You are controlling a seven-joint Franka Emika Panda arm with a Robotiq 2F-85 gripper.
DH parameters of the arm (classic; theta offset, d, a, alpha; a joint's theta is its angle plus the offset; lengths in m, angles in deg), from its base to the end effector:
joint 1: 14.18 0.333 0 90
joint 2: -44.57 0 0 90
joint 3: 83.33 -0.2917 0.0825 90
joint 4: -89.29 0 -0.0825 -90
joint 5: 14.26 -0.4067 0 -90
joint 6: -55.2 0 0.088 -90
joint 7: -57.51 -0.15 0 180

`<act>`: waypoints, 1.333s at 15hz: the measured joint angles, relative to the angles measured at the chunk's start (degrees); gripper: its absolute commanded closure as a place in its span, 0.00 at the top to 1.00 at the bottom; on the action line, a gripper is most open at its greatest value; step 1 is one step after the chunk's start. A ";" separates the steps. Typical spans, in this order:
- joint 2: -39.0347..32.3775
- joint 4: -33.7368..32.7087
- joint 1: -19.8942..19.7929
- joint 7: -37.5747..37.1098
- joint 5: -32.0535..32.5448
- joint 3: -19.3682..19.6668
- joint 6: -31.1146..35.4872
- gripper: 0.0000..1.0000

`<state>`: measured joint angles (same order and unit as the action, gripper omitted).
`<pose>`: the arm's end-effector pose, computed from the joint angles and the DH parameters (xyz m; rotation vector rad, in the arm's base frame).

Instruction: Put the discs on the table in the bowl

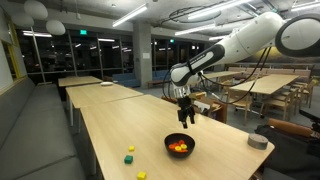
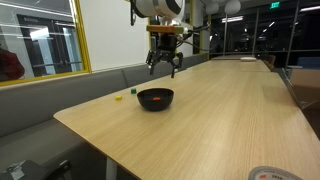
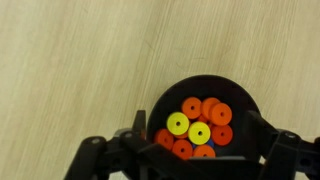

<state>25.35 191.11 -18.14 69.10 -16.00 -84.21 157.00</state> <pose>0.5980 -0.0285 0.2717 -3.0173 -0.2074 0.5019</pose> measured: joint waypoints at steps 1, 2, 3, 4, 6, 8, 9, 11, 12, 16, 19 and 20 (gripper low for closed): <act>3.13 2.57 0.48 -1.70 1.67 0.12 1.22 1.00; 6.26 5.27 0.94 -3.54 3.17 0.14 2.60 1.00; 9.39 8.07 1.43 -5.52 4.35 0.14 4.20 1.00; 12.51 10.91 1.93 -7.63 5.36 0.13 5.83 1.00; 18.74 16.69 2.88 -12.25 6.48 -0.06 9.09 1.00; 24.83 22.51 3.61 -16.82 6.63 -0.57 12.50 1.00; 27.90 25.49 3.89 -18.98 6.64 -0.95 13.97 1.00; 34.11 31.16 4.38 -21.77 5.81 -1.65 15.50 1.00; 37.17 33.60 4.55 -22.81 5.23 -1.95 15.68 1.00; 49.72 41.64 5.08 -25.20 2.46 -3.31 14.22 1.00; 58.83 46.06 5.55 -26.15 0.24 -4.43 10.60 1.00; 61.44 47.12 5.63 -26.51 -0.40 -4.76 9.26 1.00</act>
<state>86.78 238.23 -12.51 42.59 -16.40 -88.97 166.26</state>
